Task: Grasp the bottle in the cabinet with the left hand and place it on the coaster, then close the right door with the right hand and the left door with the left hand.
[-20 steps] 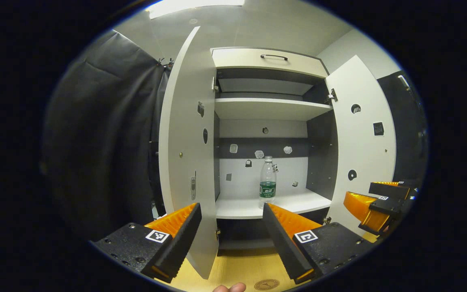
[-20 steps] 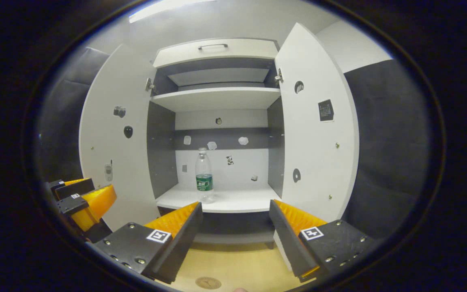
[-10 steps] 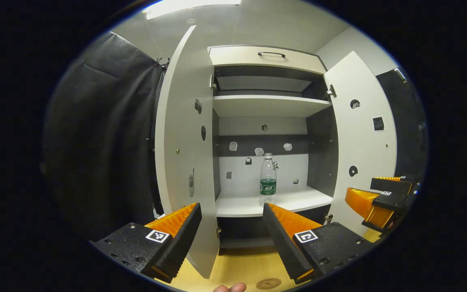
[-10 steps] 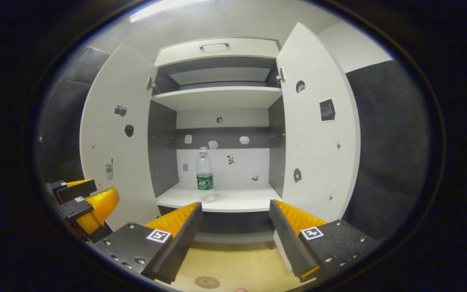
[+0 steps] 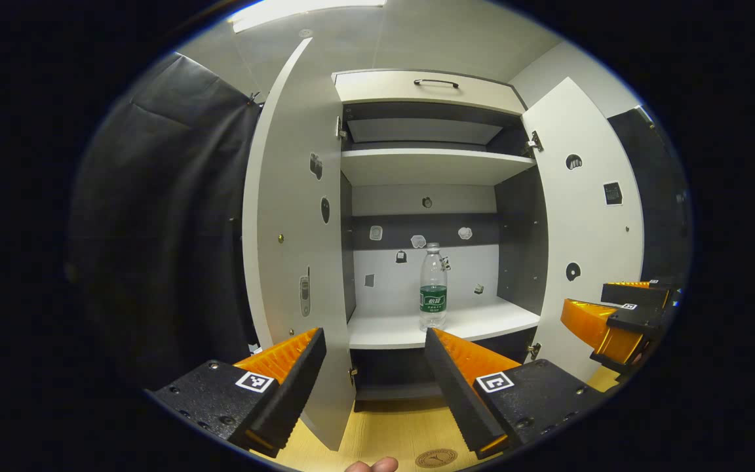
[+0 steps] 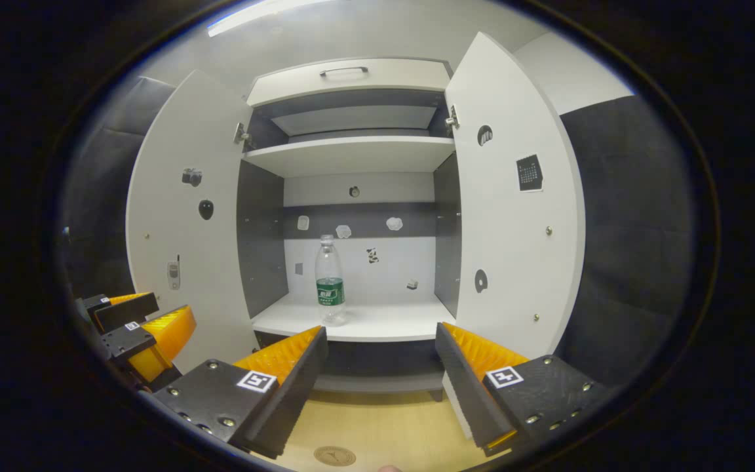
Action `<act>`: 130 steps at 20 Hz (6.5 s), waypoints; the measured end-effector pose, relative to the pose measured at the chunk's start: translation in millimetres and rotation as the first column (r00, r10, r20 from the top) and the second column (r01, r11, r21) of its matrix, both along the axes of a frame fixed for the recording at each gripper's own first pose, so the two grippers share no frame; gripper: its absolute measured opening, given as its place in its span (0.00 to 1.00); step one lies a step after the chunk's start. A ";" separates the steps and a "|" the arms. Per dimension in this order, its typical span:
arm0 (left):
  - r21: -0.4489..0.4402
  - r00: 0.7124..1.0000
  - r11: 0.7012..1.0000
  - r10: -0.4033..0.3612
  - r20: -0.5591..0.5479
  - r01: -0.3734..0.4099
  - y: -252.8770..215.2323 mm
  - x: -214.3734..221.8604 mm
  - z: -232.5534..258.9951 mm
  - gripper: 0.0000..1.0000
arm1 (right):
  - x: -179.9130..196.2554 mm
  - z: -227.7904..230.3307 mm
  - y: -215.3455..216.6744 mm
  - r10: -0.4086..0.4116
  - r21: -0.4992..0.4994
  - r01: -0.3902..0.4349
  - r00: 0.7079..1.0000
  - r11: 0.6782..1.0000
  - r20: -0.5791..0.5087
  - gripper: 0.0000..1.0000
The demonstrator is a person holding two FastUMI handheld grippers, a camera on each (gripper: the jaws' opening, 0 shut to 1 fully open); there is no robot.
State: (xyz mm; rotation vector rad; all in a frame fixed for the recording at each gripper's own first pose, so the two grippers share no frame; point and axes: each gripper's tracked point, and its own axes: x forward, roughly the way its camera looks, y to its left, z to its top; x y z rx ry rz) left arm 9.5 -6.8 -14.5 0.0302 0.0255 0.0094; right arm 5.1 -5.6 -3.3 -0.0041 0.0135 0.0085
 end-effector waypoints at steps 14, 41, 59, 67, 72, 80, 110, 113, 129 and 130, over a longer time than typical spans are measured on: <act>-0.035 0.996 0.995 -0.091 0.019 0.092 -49.8 107.6 0.8 0.96 | 11.7 -1.2 -21.8 -0.042 -0.005 0.041 0.999 0.999 -0.014 1.00; -0.030 0.987 0.988 -0.151 -0.047 0.150 -108.7 305.9 -37.9 0.96 | 40.3 -14.6 -51.1 -0.113 -0.038 0.110 0.990 0.993 -0.079 1.00; -0.056 0.986 0.984 -0.168 -0.006 0.168 -104.4 257.2 -21.7 0.81 | 23.8 -24.0 -55.8 -0.101 -0.026 0.099 0.990 0.995 -0.094 1.00; -0.018 0.985 0.985 -0.171 0.019 0.171 -103.9 155.2 -42.8 0.81 | -8.5 -40.9 -68.1 -0.097 -0.006 0.097 0.987 0.995 -0.126 1.00; 0.017 0.989 0.989 -0.147 -0.005 0.147 -99.8 102.3 -95.8 0.81 | -27.6 -55.7 -79.5 -0.107 0.003 0.109 0.982 0.994 -0.159 0.97; -0.036 0.987 0.994 -0.108 -0.120 0.104 -95.6 47.0 -210.3 0.82 | -53.3 -86.3 -95.5 -0.142 -0.020 0.141 0.962 0.990 -0.235 1.00; -0.004 0.943 0.995 -0.093 -0.319 0.096 -113.4 -15.0 -365.7 0.84 | -64.8 -150.8 -110.7 -0.116 -0.008 0.122 0.918 0.993 -0.378 0.98; -0.003 0.943 0.996 -0.089 -0.322 0.093 -111.3 -17.9 -365.3 0.84 | -66.7 -151.3 -112.7 -0.112 0.002 0.122 0.919 0.992 -0.379 0.98; -0.004 0.934 0.998 -0.056 -0.352 0.059 -107.2 -43.1 -374.5 0.84 | -78.0 -152.5 -123.4 -0.096 0.028 0.116 0.918 0.993 -0.385 0.98; -0.004 0.935 0.998 -0.057 -0.349 0.059 -106.5 -42.8 -372.9 0.84 | -79.0 -152.1 -123.1 -0.094 0.028 0.114 0.918 0.993 -0.385 1.00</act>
